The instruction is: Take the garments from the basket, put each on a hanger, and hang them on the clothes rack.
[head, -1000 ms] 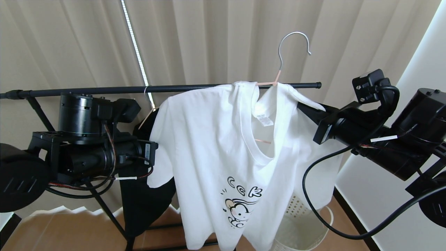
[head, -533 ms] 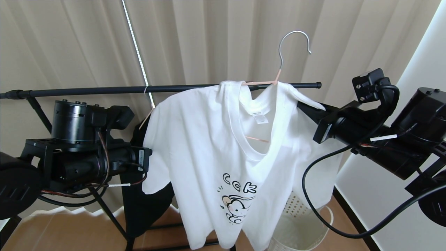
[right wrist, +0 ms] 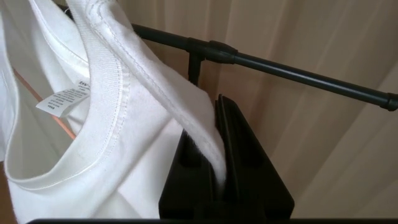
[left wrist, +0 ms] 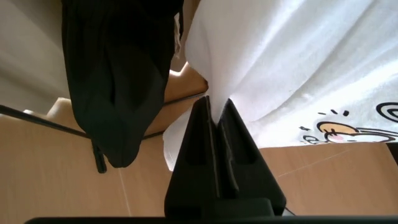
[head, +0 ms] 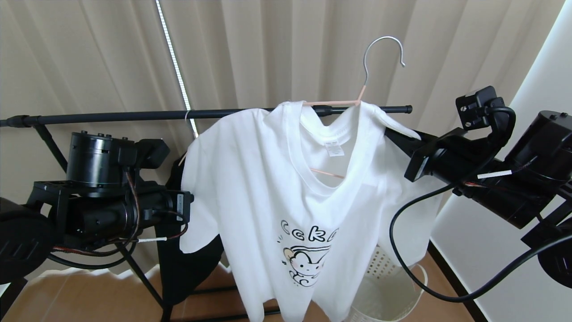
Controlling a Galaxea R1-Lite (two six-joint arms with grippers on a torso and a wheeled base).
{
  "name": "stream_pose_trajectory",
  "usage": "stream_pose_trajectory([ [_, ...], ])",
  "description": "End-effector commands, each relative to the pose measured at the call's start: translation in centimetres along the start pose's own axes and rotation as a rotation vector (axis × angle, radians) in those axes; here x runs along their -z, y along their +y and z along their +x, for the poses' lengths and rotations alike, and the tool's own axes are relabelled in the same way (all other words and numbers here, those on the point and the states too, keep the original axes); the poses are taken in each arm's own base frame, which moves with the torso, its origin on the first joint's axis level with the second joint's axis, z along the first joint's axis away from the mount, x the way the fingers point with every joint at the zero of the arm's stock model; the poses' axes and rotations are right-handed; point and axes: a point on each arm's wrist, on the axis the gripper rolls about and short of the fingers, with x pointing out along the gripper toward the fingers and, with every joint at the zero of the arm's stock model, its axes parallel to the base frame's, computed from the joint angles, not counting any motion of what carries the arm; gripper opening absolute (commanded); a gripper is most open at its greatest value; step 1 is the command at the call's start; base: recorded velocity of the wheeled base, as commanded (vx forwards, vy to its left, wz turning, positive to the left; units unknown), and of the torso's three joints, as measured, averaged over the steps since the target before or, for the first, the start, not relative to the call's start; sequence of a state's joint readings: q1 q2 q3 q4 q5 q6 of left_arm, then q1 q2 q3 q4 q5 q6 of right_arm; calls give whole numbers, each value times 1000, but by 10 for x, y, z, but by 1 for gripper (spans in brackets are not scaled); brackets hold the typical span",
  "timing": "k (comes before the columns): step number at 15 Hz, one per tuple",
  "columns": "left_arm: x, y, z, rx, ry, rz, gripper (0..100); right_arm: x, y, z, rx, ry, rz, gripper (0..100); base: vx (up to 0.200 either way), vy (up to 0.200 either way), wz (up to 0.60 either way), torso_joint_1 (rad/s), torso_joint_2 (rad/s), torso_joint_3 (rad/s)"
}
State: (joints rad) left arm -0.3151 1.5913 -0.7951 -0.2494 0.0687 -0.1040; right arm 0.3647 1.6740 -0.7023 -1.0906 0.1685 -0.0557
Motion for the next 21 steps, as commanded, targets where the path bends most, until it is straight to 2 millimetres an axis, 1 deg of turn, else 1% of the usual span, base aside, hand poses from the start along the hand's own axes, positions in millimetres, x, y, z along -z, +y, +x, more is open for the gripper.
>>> stream_pose_trajectory([
  [1,1,0,0,1,1,-1,0,0,0,0,-1,-1,-1,0,0,0,0,0,0,0],
  [2,1,0,-2,2,-2,2,0,0,0,0,-1,-1,-1,0,0,0,0,0,0,0],
  [3,1,0,-3,5,-2,2,100,0,0,0,-1,-1,-1,0,0,0,0,0,0,0],
  [6,-1,-2,-8,15,-16,5,100,0,0,0,-1,-1,-1,0,0,0,0,0,0,0],
  [8,-4,-2,-21,51,-53,6,100,1,0,0,-1,4,0,0,0,0,0,0,0,0],
  [11,-13,-4,-44,175,-117,9,100,6,-1,0,-5,20,2,0,0,0,0,0,0,0],
  [12,-21,-5,-62,259,-173,17,100,8,-5,-1,-21,26,2,0,0,0,0,0,0,0],
  [13,-28,-5,-70,284,-208,32,100,11,-6,0,-29,33,3,0,0,0,0,0,0,0],
  [15,-42,-6,-78,285,-242,61,100,15,-6,-1,-30,46,4,0,0,0,0,0,0,0],
  [18,-69,-12,-94,317,-231,77,100,17,-6,-1,-58,54,7,0,0,0,0,0,0,0],
  [20,-77,-19,-102,366,-207,112,100,20,-5,-2,-77,64,9,0,0,0,0,0,0,0],
  [21,-78,-22,-99,373,-182,168,100,23,-5,0,-80,73,11,0,0,0,0,0,0,0],
])
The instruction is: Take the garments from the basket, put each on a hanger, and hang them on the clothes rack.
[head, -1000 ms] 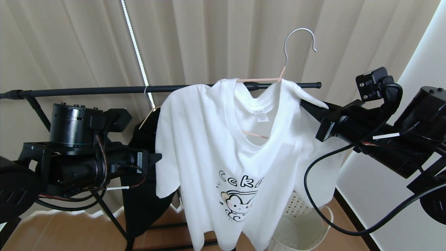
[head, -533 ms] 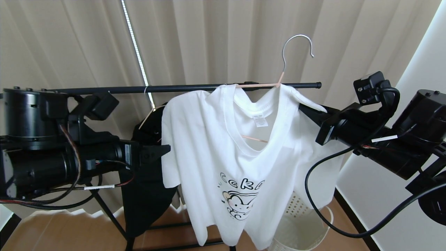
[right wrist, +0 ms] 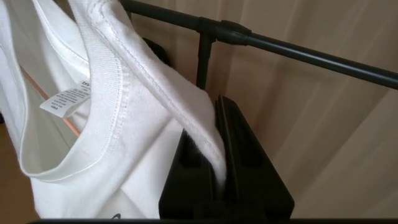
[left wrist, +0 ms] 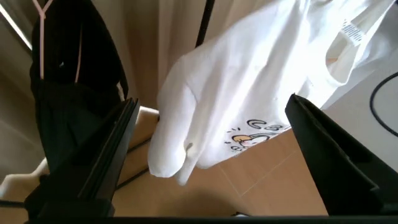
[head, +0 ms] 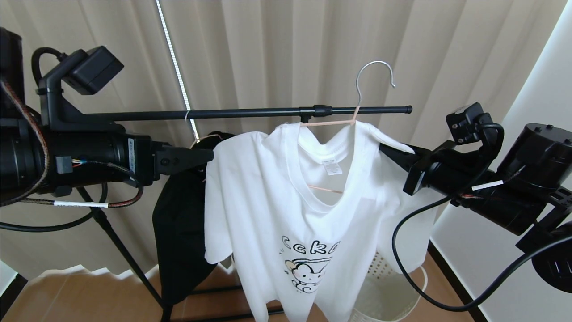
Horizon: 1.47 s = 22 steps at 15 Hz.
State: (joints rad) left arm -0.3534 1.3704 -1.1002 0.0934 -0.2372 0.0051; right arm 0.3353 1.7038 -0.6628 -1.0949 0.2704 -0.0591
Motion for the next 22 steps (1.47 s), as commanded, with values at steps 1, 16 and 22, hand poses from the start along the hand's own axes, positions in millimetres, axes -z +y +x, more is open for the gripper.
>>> stream_pose_trajectory([
  [1,-12,-5,6,32,1,76,100,5,0,2,-6,16,4,0,0,0,0,0,0,0],
  [16,-47,-17,89,479,141,462,100,13,9,-1,-66,41,-22,0,0,0,0,0,0,0],
  [22,-44,-29,110,530,147,517,100,13,17,-4,-93,43,-42,0,0,0,0,0,0,0],
])
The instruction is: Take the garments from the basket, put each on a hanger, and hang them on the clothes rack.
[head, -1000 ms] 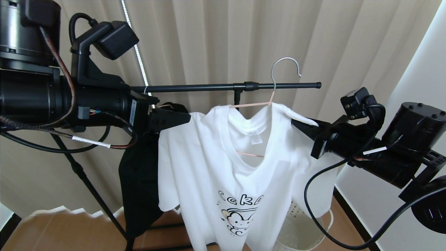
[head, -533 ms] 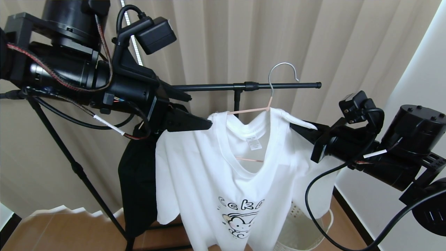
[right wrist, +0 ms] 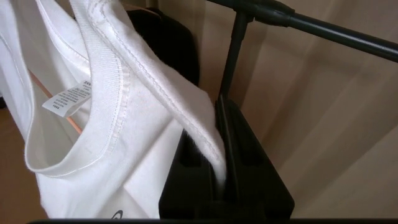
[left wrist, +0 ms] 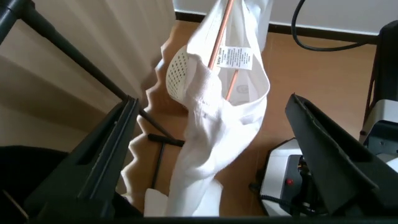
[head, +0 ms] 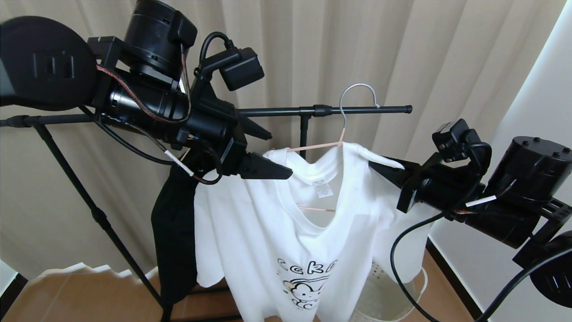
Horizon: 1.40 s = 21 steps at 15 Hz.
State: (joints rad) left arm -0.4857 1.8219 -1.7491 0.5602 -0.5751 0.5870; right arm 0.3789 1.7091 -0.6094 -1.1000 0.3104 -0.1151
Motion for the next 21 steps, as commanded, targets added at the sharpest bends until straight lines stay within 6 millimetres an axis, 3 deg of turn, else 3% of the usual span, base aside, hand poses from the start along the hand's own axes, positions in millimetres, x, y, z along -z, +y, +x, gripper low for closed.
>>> stream_pose_trajectory([
  [1,3,-1,8,19,15,-7,100,-1,2,-1,-4,-2,-3,0,0,0,0,0,0,0],
  [19,12,-12,16,45,97,-17,100,-16,11,-13,-23,-51,-25,0,0,0,0,0,0,0],
  [20,12,-12,17,47,98,-17,0,-17,11,-13,-22,-54,-26,0,0,0,0,0,0,0],
  [21,13,-13,17,50,102,-20,0,-17,11,-13,-22,-54,-26,0,0,0,0,0,0,0],
])
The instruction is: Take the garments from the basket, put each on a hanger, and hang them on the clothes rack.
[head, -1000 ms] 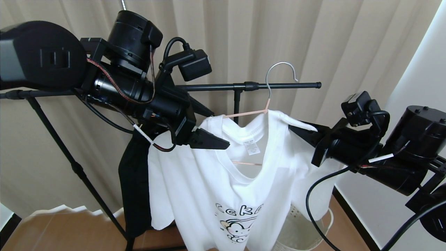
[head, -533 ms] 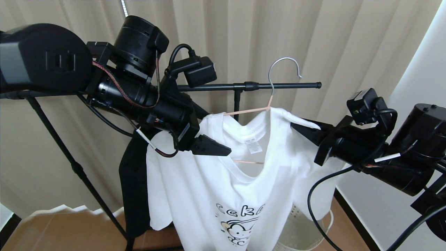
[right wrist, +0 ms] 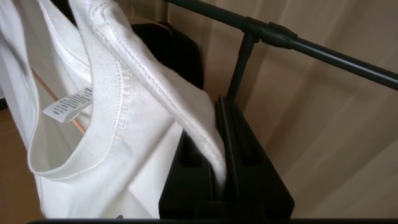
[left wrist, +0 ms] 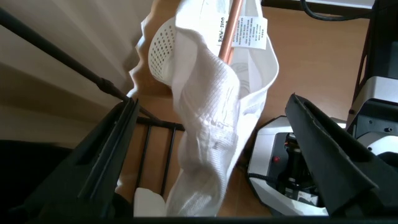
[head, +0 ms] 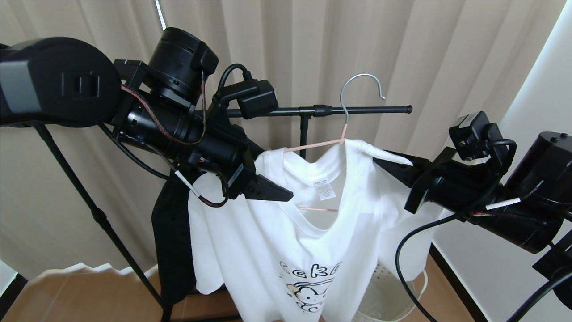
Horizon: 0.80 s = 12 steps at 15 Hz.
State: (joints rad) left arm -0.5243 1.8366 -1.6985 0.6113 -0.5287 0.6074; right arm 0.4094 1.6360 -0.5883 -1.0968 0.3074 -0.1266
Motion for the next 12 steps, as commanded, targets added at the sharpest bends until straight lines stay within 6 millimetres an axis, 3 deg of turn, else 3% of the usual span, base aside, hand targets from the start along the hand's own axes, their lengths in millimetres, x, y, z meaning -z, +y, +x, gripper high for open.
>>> stream_pose_trajectory([
  [1,2,-1,1,5,6,-4,0,-1,0,-1,0,-6,-1,0,0,0,0,0,0,0],
  [11,2,-6,-9,-24,11,2,0,-5,4,-9,-6,-8,-43,0,0,0,0,0,0,0],
  [12,2,-7,-11,-27,9,4,0,-4,4,-10,-8,2,-41,100,0,0,0,0,0,0],
])
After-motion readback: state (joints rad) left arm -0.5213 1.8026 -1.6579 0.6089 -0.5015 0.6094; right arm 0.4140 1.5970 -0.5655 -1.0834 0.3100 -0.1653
